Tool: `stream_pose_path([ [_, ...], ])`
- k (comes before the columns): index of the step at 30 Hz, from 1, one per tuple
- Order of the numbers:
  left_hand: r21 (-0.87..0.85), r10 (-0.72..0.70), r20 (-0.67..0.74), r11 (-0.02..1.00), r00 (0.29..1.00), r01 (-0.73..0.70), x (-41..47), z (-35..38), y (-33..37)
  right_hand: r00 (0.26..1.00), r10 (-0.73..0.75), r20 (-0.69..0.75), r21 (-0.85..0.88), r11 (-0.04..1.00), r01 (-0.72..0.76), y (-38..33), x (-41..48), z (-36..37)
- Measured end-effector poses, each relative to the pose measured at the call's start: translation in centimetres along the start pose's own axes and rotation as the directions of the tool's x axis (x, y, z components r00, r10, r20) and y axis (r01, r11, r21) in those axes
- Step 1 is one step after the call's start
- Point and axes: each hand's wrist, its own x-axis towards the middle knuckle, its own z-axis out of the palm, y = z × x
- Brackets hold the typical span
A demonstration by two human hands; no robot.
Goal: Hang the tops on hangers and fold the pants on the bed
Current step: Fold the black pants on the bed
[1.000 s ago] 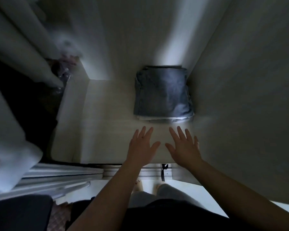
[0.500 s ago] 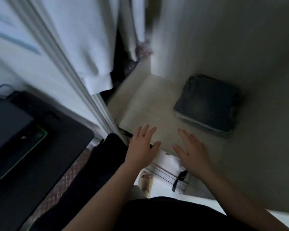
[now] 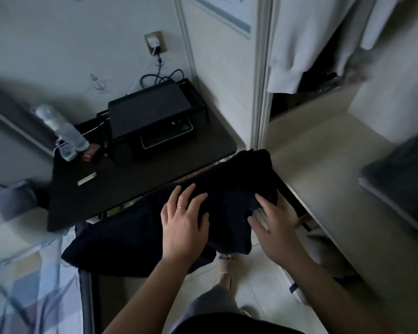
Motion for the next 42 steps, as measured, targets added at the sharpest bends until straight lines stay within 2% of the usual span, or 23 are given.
stream_pose_path([
  [4, 0.103, -0.175, -0.019, 0.979, 0.984, 0.176, -0.9, -2.8, -3.9, 0.985, -0.153, 0.076, -0.031, 0.987, 0.156, -2.6, 0.7, 2.1],
  [6, 0.085, -0.28, -0.033, 0.956, 0.959, 0.282, -0.8, -3.9, -5.6, 0.971, -0.223, 0.085, -0.141, 0.962, 0.233, -3.9, 1.7, 2.9],
  [8, 0.061, -0.325, -0.04, 0.943, 0.945, 0.326, -0.5, -4.7, -6.9, 0.954, -0.281, 0.105, -0.261, 0.918, 0.299, -5.1, 2.9, 3.8],
  [16, -0.027, -0.291, -0.106, 0.957, 0.951, 0.29, 0.5, -5.6, -8.3, 0.914, -0.312, 0.261, -0.456, 0.795, 0.401, -9.2, 8.2, 8.2],
  [22, -0.067, -0.267, -0.15, 0.963, 0.952, 0.26, 0.2, -6.2, -8.4, 0.908, -0.337, 0.249, -0.471, 0.777, 0.418, -10.0, 8.5, 9.0],
  [26, -0.183, -0.305, -0.214, 0.946, 0.928, 0.268, 0.0, -7.5, -8.5, 0.913, -0.312, 0.264, -0.479, 0.779, 0.405, -10.8, 7.9, 9.2],
  [29, -0.253, -0.295, -0.309, 0.942, 0.904, 0.221, -0.4, -9.9, -8.9, 0.881, -0.391, 0.266, -0.462, 0.751, 0.472, -12.1, 6.9, 9.8],
  [32, -0.328, -0.289, -0.449, 0.933, 0.845, 0.145, -0.9, -13.4, -9.6, 0.845, -0.46, 0.272, -0.418, 0.735, 0.534, -14.3, 6.2, 10.5],
  [37, -0.428, -0.315, -0.659, 0.904, 0.683, 0.003, -2.5, -19.8, -11.6, 0.796, -0.515, 0.317, -0.291, 0.746, 0.599, -20.0, 4.7, 12.3],
  [42, -0.457, -0.372, -0.775, 0.889, 0.511, -0.046, -5.9, -26.4, -15.1, 0.674, -0.648, 0.356, -0.16, 0.668, 0.727, -27.1, 2.0, 16.1],
])
